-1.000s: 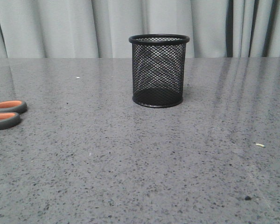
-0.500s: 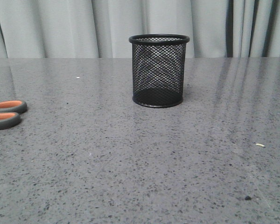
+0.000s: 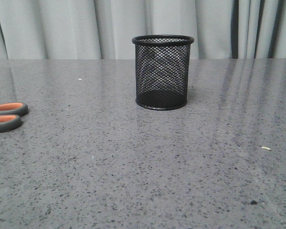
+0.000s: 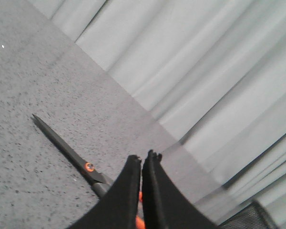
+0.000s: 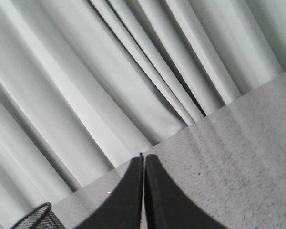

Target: Put scissors into bucket

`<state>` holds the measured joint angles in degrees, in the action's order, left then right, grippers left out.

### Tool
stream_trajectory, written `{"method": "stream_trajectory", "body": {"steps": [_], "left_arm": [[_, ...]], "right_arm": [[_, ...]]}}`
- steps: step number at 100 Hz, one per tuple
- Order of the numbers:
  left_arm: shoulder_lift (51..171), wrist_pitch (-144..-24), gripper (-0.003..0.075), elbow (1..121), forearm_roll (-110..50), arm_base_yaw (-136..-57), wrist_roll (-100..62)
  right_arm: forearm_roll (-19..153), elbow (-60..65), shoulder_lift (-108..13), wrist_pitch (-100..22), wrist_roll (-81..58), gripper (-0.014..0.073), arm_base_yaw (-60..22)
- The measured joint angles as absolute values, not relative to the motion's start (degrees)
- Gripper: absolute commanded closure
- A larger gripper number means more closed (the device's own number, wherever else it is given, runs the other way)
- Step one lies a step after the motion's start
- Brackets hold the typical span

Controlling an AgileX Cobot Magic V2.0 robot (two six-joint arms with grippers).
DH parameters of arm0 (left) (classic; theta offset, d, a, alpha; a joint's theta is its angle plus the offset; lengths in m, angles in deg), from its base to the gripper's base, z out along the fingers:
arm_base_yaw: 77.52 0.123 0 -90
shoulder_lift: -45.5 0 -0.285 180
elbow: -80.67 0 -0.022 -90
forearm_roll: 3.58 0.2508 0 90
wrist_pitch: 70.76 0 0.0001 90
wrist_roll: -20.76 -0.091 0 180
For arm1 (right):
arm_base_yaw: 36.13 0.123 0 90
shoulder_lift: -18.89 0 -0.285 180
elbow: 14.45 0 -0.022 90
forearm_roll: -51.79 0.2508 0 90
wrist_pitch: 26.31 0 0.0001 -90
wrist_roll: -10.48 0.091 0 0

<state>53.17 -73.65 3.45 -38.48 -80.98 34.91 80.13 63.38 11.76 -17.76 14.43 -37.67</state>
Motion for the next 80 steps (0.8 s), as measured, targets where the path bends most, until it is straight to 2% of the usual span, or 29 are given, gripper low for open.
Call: {"method": "stream_trajectory", "body": {"steps": [14, 23, 32, 34, 40, 45, 50, 62, 80], "left_arm": [[53.17, -73.06, 0.0721, 3.45, -47.29, -80.98, 34.8], [53.17, -76.03, 0.0608, 3.65, -47.85, -81.13, 32.74], [53.17, -80.11, 0.0429, 5.14, -46.71, -82.03, 28.7], [53.17, -81.1, 0.0393, 5.82, -46.19, -82.21, 27.56], [53.17, -83.85, 0.033, 8.13, -44.8, -83.09, 23.91], [53.88, -85.53, 0.0331, 10.48, -43.99, -83.77, 20.76], [55.5, -87.21, 0.0332, 12.87, -43.34, -84.62, 17.41], [62.32, -92.78, 0.0332, 19.23, -40.87, -87.01, 7.13], [76.69, -102.73, 0.0332, 28.7, -36.17, -90.44, -6.51]], "right_arm": [[83.46, 62.92, 11.76, -19.81, 14.43, 0.0634, -37.67], [81.18, 60.23, 11.76, -24.59, 14.43, 0.0591, -37.67], [75.38, 54.55, 11.21, -31.66, 14.43, 0.0459, -37.67], [73.97, 53.01, 10.88, -33.52, 14.43, 0.0405, -37.67], [70.52, 48.41, 8.67, -38.49, 14.43, 0.0296, -37.67], [67.97, 45.06, 6.4, -42.79, 14.43, 0.0205, -37.67], [65.59, 42.01, 3.8, -46.9, 14.43, 0.0157, -37.67], [63.17, 36.37, -2.41, -55.63, 12.97, 0.0147, -37.67], [62.46, 32.49, -6.78, -59.42, 10.9, 0.0147, -37.45]]}}
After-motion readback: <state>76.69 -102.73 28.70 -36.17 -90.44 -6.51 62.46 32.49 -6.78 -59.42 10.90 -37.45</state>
